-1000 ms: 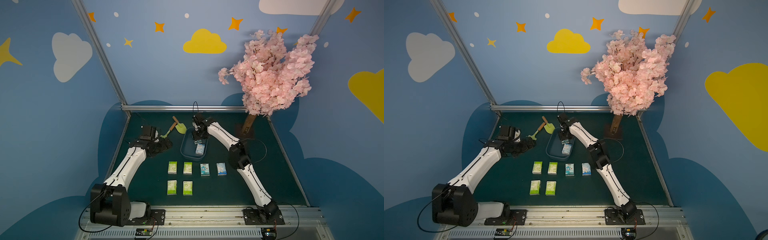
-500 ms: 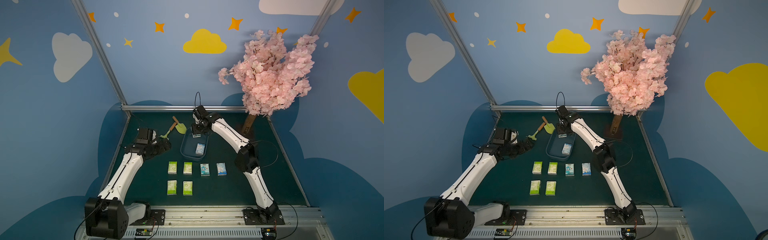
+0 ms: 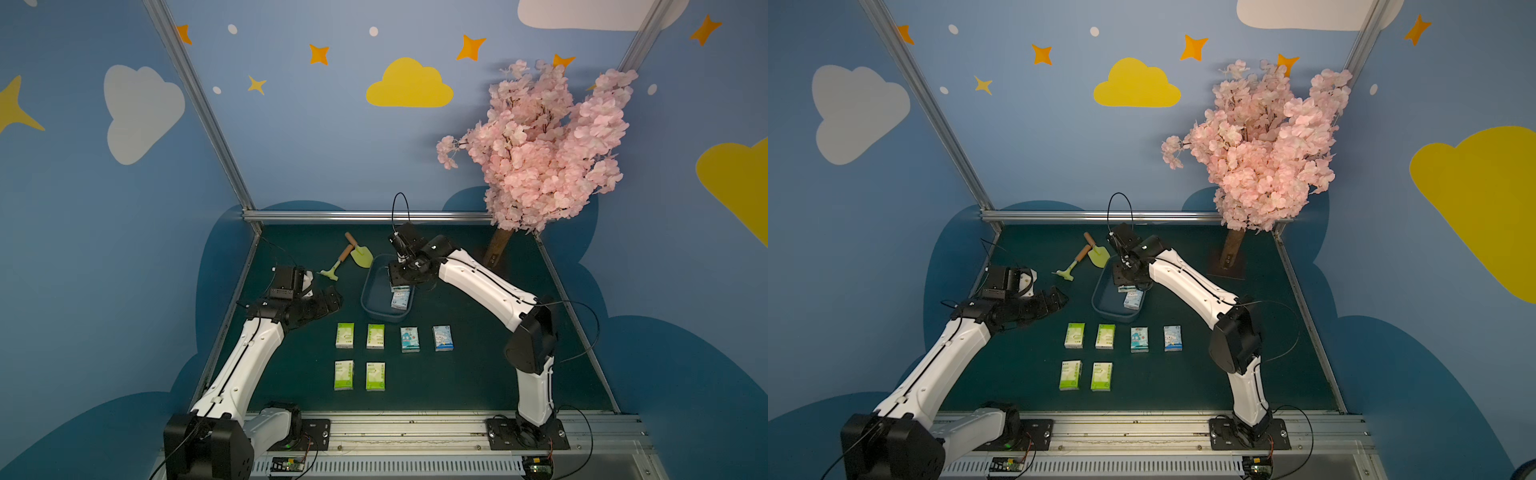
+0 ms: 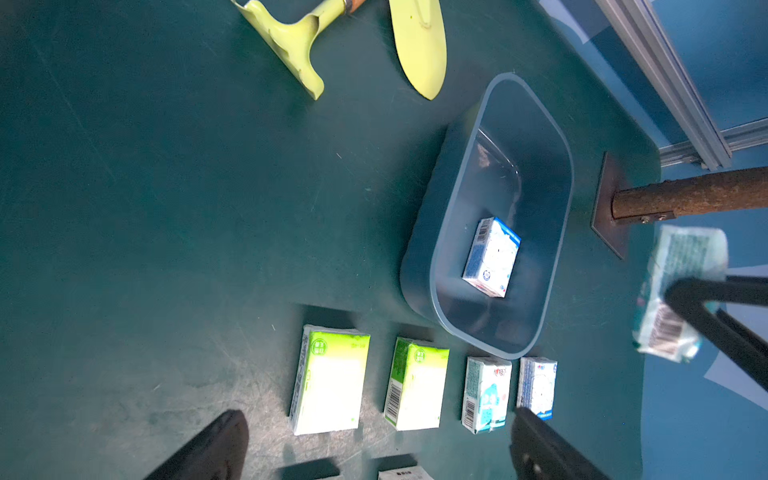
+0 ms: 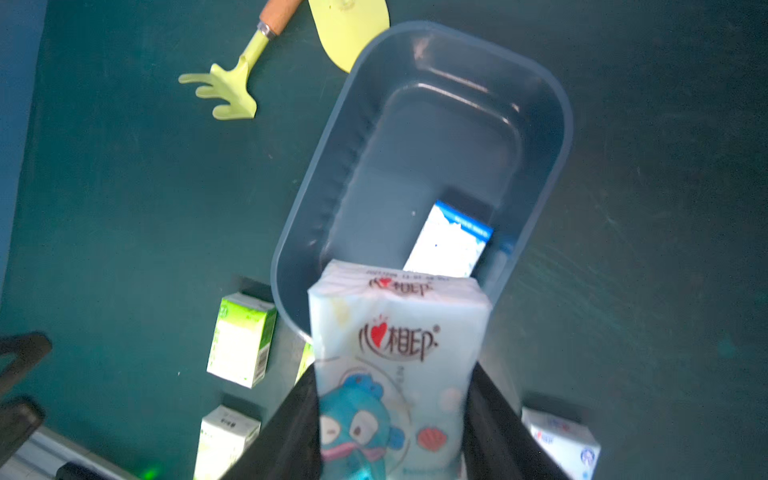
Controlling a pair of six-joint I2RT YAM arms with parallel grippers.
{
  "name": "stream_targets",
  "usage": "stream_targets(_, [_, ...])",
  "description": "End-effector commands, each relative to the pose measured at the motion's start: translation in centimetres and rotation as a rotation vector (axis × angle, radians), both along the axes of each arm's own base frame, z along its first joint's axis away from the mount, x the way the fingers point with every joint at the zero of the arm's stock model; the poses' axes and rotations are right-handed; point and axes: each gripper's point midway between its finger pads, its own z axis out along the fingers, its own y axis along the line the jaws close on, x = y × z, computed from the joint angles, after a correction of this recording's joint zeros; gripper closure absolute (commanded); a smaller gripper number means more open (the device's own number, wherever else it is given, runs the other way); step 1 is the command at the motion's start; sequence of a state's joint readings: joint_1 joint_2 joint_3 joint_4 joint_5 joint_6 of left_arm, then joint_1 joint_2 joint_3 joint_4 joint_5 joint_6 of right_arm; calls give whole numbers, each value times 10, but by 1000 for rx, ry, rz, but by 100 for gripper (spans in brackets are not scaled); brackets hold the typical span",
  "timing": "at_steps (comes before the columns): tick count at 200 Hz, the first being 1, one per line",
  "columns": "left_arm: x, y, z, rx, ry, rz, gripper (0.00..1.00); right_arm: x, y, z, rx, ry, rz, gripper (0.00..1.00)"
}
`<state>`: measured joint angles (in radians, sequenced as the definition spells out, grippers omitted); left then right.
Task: Take the pocket tissues out of the storage box
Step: Pick up the pocket tissues from the storage box, then place the pocket tissues at the center of the board.
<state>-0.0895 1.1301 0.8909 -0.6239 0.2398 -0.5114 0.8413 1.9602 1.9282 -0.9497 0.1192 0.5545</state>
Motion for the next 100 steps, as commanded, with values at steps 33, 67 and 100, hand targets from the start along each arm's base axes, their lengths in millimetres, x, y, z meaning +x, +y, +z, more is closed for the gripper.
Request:
stream_targets(33, [-8,-9,4,-35,-8,-61,0,-77,-34,-1,-65,73,-93,50])
stream_targets(67, [-9,-12,4,-43,-12,-83,0,-130,-50,-19,-136,162,-96,50])
stream_targets(100, [-10,-14,4,-53,-10,-100,0,-173,-60,-44,-173,274,-112,50])
